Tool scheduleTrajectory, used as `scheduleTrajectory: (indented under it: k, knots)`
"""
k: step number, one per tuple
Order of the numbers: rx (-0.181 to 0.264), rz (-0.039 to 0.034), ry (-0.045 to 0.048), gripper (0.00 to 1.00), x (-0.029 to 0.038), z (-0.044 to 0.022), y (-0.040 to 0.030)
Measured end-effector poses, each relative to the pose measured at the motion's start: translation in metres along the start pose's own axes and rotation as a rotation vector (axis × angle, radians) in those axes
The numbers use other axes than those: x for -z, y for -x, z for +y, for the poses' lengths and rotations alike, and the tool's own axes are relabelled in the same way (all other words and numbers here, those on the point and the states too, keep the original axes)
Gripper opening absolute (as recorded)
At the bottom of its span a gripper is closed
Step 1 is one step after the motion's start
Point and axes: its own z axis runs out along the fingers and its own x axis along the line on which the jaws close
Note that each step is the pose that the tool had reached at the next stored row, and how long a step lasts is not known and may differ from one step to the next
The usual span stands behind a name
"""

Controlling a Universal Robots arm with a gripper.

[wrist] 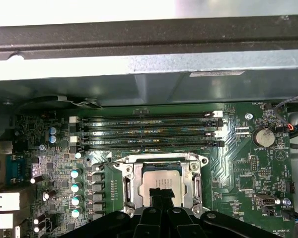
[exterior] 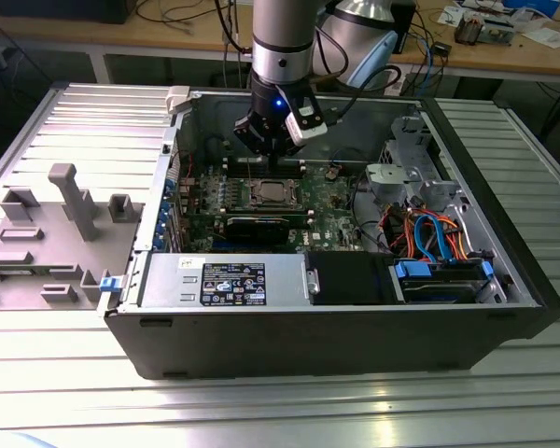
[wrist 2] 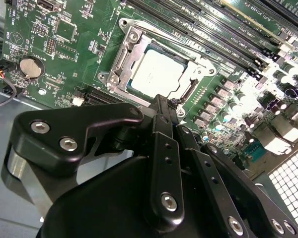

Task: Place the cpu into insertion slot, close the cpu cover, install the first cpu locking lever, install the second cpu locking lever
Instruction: 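Install the first cpu locking lever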

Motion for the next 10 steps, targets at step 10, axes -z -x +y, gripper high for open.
scheduleTrajectory:
  k: [10]
  knots:
    - [0.001, -0.0026, 0.0, 0.11, 0.0, -0.0002, -0.0046]
